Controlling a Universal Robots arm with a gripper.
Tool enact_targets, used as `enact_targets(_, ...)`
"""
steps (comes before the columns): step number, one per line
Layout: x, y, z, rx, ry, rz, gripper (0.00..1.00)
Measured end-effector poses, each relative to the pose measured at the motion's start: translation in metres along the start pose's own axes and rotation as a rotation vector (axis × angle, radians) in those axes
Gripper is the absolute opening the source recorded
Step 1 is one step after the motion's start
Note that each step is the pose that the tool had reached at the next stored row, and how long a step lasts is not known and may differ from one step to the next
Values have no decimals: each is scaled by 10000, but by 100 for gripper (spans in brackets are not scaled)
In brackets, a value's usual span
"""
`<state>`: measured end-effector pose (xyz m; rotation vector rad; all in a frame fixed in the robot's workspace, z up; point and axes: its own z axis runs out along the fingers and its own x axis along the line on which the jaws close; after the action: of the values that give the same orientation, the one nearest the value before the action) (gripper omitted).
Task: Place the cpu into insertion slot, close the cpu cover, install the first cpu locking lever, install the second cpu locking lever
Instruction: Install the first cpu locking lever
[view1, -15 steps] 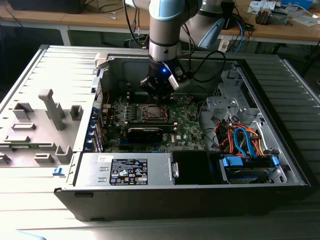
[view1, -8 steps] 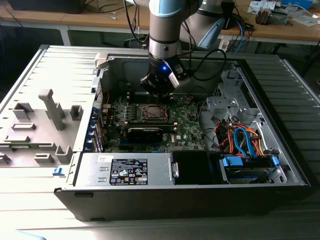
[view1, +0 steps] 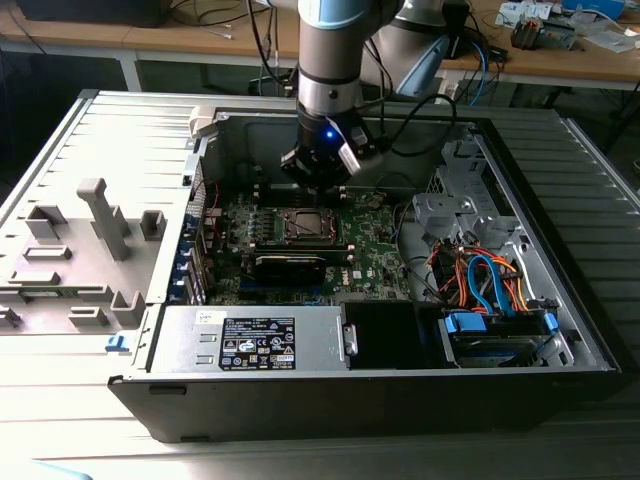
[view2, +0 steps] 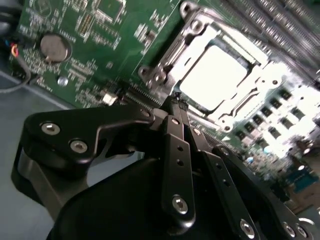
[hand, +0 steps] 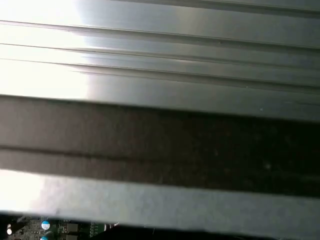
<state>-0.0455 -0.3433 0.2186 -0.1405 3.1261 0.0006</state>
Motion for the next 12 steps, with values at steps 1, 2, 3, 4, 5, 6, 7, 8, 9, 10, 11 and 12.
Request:
enact_targets(1, 1, -19, 0, 6, 1, -1, 11)
enact_targets(2, 3, -39, 0, 39, 4, -1, 11)
enact_targets(3, 5, -54, 0, 67, 7, -1, 11)
enact_targets(4, 6, -70, 0, 103, 10, -2, 11)
enact_targets(5, 8, -91, 0, 132, 13, -2, 11)
enact_targets(6, 10, -112, 1, 145, 14, -2, 11)
enact_targets(7, 16, -174, 4, 160, 15, -2, 11)
enact_targets(8, 18, -201, 4, 167, 15, -2, 11)
enact_targets(9, 20, -223, 4, 169, 15, -3, 11)
enact_targets(10, 22, -246, -5, 171, 17, -3, 11)
enact_targets(11, 22, -247, -29, 172, 17, -1, 11)
enact_targets(12, 22, -247, -72, 170, 16, -1, 11)
